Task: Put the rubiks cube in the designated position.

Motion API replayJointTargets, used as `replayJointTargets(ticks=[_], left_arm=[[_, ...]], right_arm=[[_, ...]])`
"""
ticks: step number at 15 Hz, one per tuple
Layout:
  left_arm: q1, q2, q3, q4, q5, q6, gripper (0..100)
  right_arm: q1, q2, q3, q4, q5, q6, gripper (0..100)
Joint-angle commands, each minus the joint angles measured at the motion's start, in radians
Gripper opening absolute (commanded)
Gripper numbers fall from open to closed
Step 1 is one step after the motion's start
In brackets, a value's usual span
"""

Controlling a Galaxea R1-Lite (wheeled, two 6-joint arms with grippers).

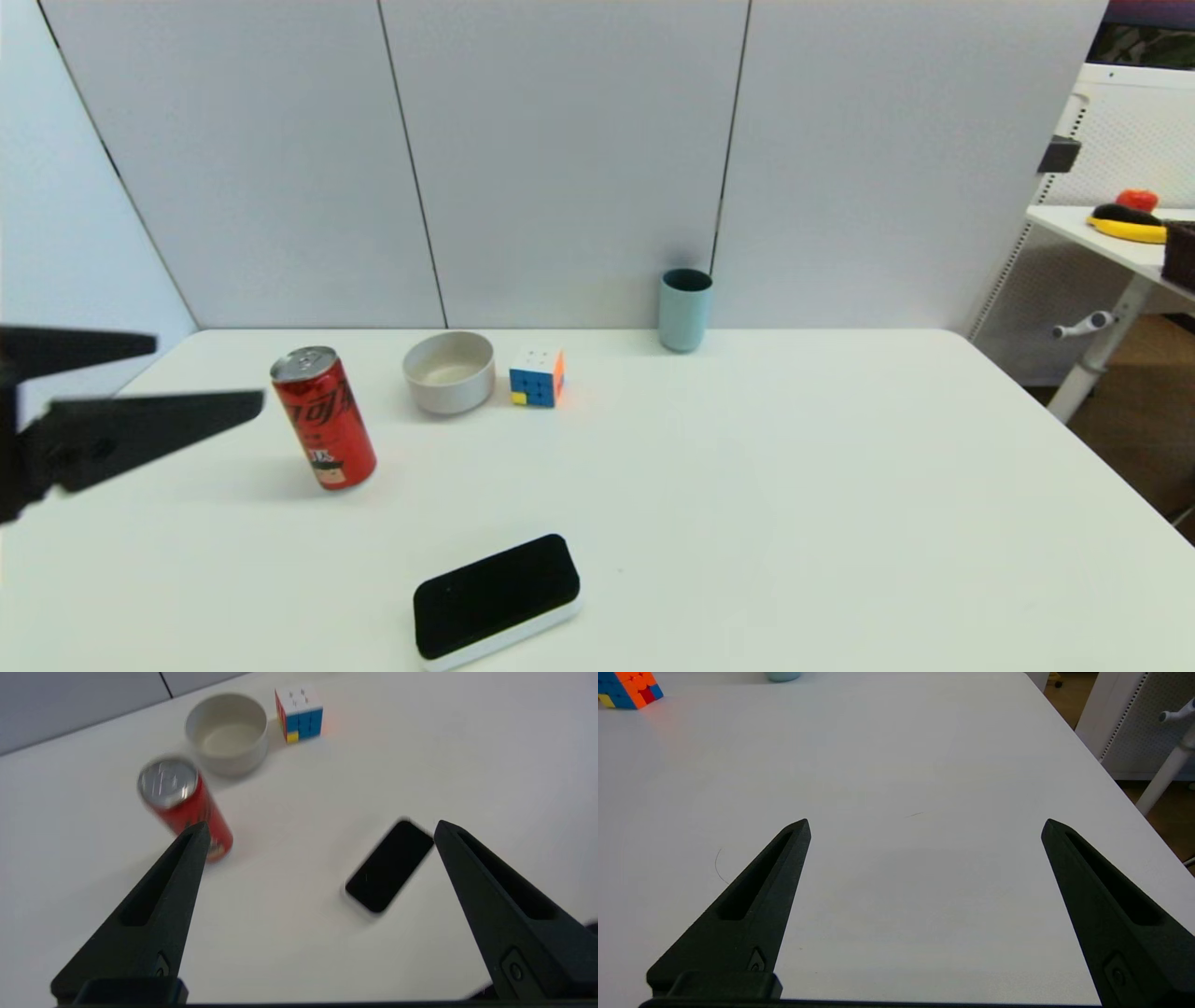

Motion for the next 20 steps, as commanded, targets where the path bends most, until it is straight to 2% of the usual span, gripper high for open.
replayJointTargets(ticks=[1, 3, 7, 10, 12, 15, 20], left_arm=[[0.162, -0.553, 0.387, -0.004, -0.017, 0.013, 100], [0.260, -0.608, 0.457, -0.073, -0.068, 0.010, 100], [0.397, -0.657, 0.588, -0.308, -0.075, 0.013, 100], [0.407, -0.659, 0.686, -0.438, -0.111, 0.056, 100], [0.450, -0.662, 0.687, -0.446, -0.121, 0.059, 100], [0.500, -0.817, 0.799, -0.440, -0.161, 0.056, 100], [0.492, -0.941, 1.011, -0.461, -0.074, 0.063, 100]], right_arm=[[0.000, 0.001, 0.000, 0.000, 0.000, -0.001, 100], [0.000, 0.001, 0.000, 0.000, 0.000, 0.000, 100], [0.000, 0.001, 0.000, 0.000, 0.000, 0.000, 100], [0.000, 0.001, 0.000, 0.000, 0.000, 0.000, 100], [0.000, 0.001, 0.000, 0.000, 0.000, -0.001, 100], [0.000, 0.001, 0.000, 0.000, 0.000, -0.001, 100], [0.000, 0.001, 0.000, 0.000, 0.000, 0.000, 100]])
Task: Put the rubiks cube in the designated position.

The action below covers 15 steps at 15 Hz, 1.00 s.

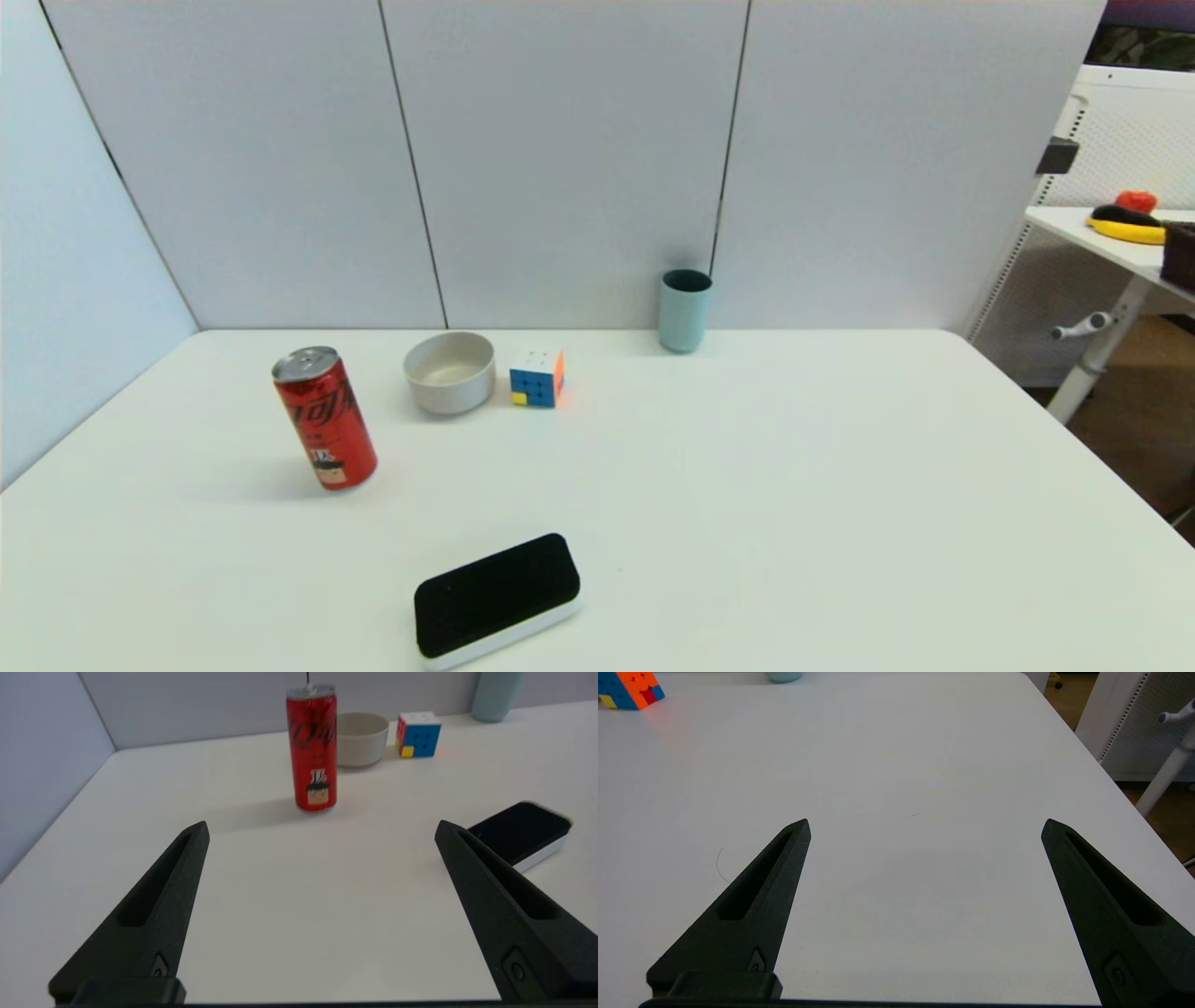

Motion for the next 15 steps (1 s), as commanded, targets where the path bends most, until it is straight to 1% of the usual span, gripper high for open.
replayJointTargets(ticks=[1, 8, 10, 11, 15], left_arm=[[-0.001, -0.088, 0.181, -0.065, 0.067, 0.013, 100], [0.001, -0.087, 0.181, -0.070, 0.071, 0.000, 100], [0.001, -0.088, 0.181, -0.071, 0.079, -0.032, 100], [0.001, -0.088, 0.181, -0.071, 0.099, -0.063, 100], [0.001, -0.088, 0.181, -0.075, 0.111, -0.086, 100]], right_arm=[[0.000, 0.001, 0.000, 0.000, 0.001, 0.001, 100], [0.000, 0.001, 0.000, 0.000, 0.001, 0.001, 100], [0.000, 0.001, 0.000, 0.000, 0.001, 0.001, 100], [0.000, 0.001, 0.000, 0.000, 0.001, 0.001, 100], [0.000, 0.001, 0.000, 0.000, 0.001, -0.001, 100]])
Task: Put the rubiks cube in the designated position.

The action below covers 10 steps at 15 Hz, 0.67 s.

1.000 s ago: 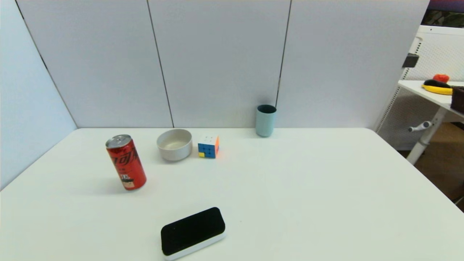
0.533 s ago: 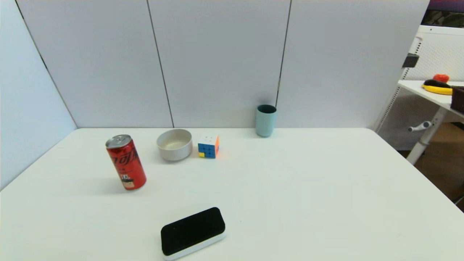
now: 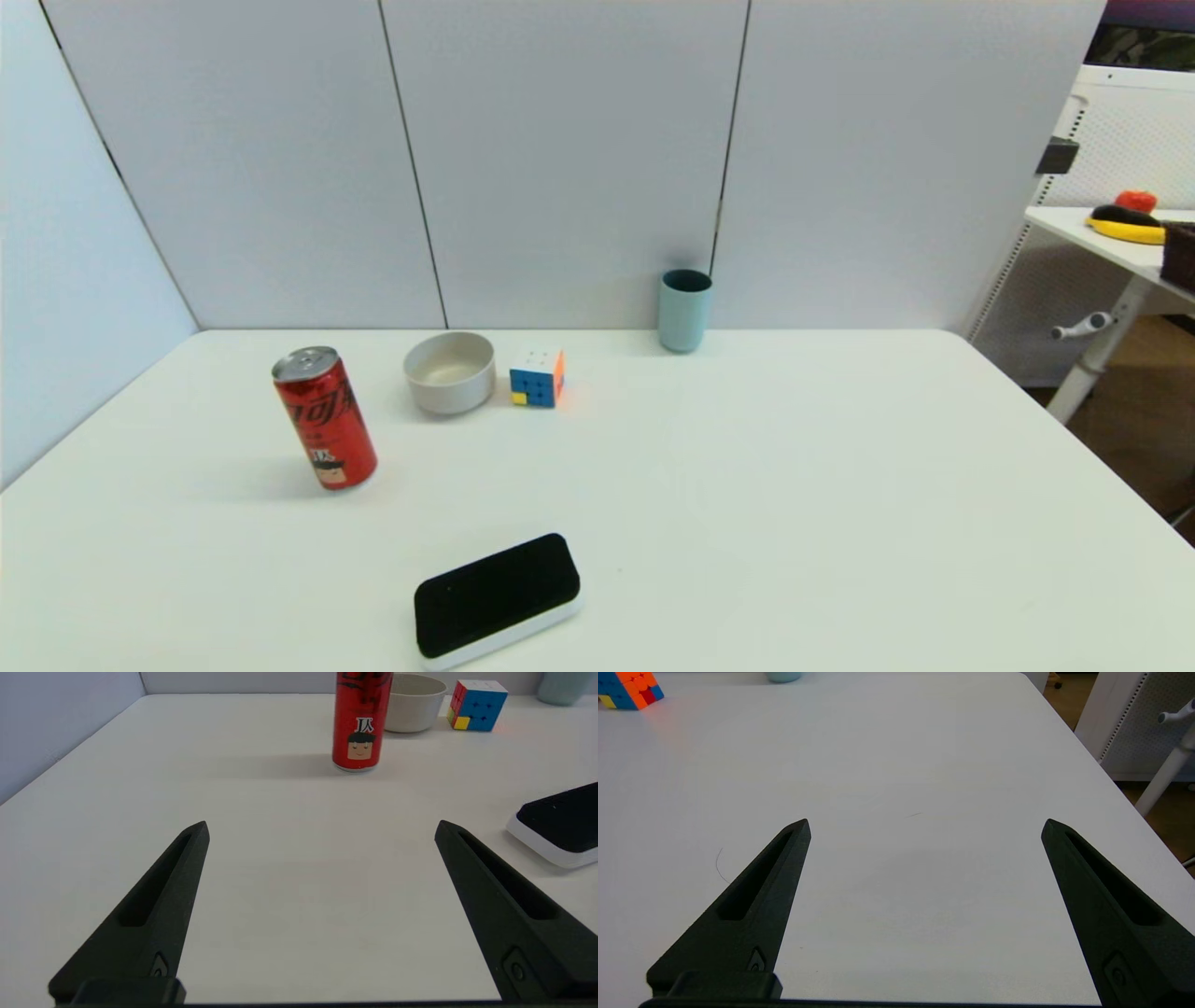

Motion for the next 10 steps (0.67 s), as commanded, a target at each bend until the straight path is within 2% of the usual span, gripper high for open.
replayJointTargets(ticks=[1, 10], left_arm=[[0.000, 0.003, 0.000, -0.001, 0.000, -0.011, 100], [0.000, 0.003, 0.000, -0.001, 0.000, -0.011, 100]], right_arm=[[0.000, 0.001, 0.000, 0.001, 0.001, 0.000, 100], [0.000, 0.001, 0.000, 0.001, 0.001, -0.001, 100]])
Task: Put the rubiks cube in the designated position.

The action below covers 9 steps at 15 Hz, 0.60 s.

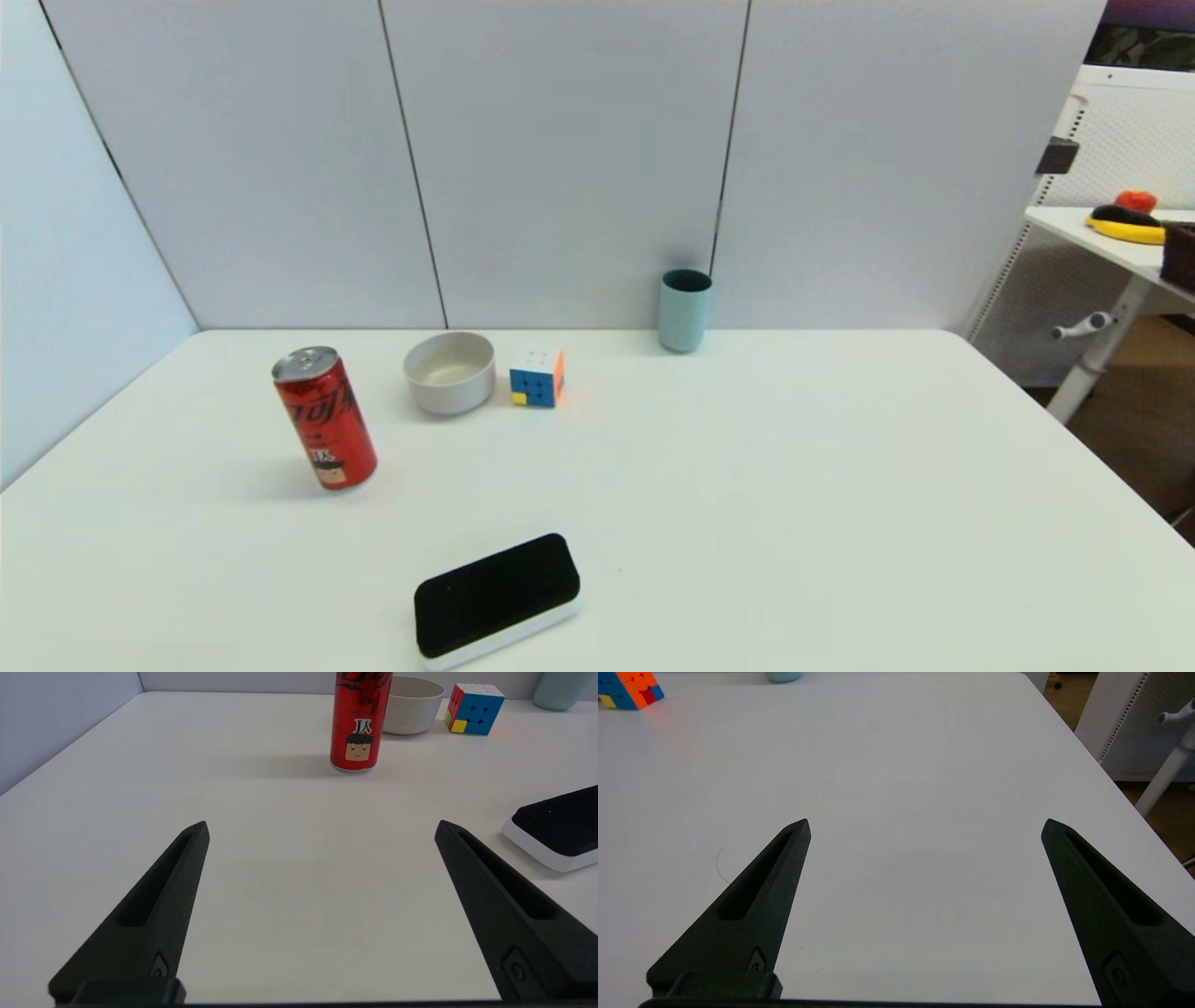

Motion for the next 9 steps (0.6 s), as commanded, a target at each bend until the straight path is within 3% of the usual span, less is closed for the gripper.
replayJointTargets(ticks=[1, 9], left_arm=[[0.000, 0.002, 0.000, -0.001, 0.000, 0.000, 100], [0.000, 0.002, 0.000, -0.001, 0.000, 0.000, 100]], right_arm=[[0.000, 0.001, 0.000, 0.001, 0.000, 0.000, 100], [0.000, 0.001, 0.000, 0.002, -0.004, 0.000, 100]])
